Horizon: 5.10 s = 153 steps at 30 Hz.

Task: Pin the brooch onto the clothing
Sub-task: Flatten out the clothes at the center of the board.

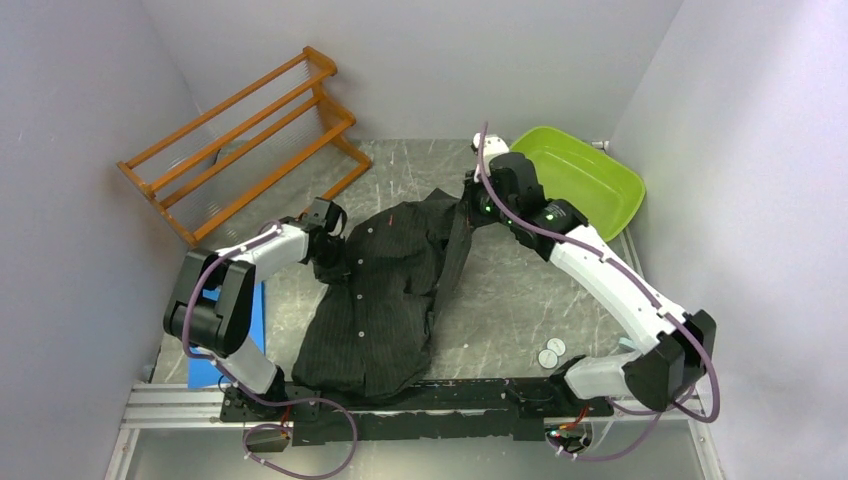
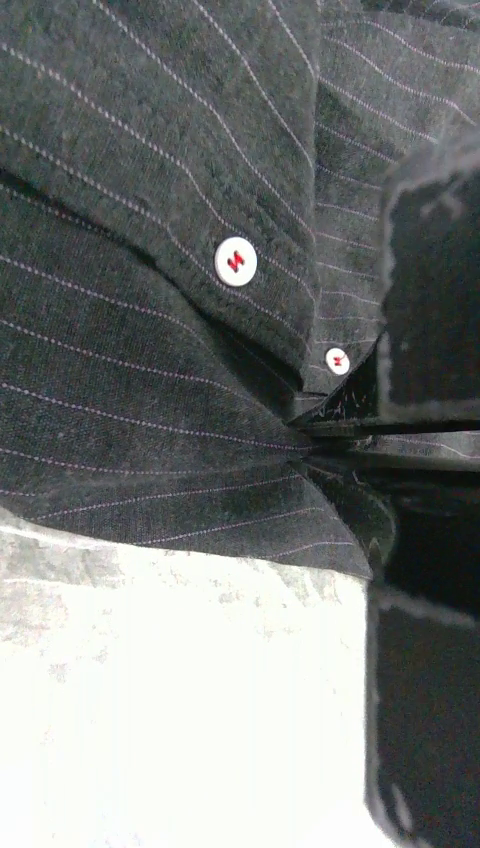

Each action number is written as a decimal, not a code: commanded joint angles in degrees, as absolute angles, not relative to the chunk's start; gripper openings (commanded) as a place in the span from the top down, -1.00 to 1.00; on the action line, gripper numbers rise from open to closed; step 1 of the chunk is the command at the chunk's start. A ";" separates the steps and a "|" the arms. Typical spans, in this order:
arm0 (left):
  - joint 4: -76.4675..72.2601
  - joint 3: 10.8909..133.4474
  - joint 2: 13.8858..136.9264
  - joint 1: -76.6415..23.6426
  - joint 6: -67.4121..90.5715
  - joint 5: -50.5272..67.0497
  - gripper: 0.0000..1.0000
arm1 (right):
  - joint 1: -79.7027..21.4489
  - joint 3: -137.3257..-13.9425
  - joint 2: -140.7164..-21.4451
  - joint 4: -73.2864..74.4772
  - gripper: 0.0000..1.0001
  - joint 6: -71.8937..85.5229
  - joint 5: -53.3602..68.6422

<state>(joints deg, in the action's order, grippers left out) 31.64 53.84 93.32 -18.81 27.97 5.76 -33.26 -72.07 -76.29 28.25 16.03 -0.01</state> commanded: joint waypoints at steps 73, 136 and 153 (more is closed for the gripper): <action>34.97 73.94 84.22 -20.60 21.13 22.97 -0.89 | -17.80 -53.03 -57.45 28.39 -0.81 20.21 3.22; 48.93 48.07 58.51 -40.52 36.40 9.24 0.95 | -18.90 -55.56 -91.42 6.99 -0.73 24.78 45.73; 47.64 50.18 59.95 -40.52 33.95 6.60 0.95 | -26.96 -49.01 -93.75 3.26 -0.46 30.65 49.21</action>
<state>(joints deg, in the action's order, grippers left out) 48.71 47.59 60.49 -40.23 34.59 7.99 -25.65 -48.31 -93.78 7.81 28.40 47.62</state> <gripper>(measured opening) 0.033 0.796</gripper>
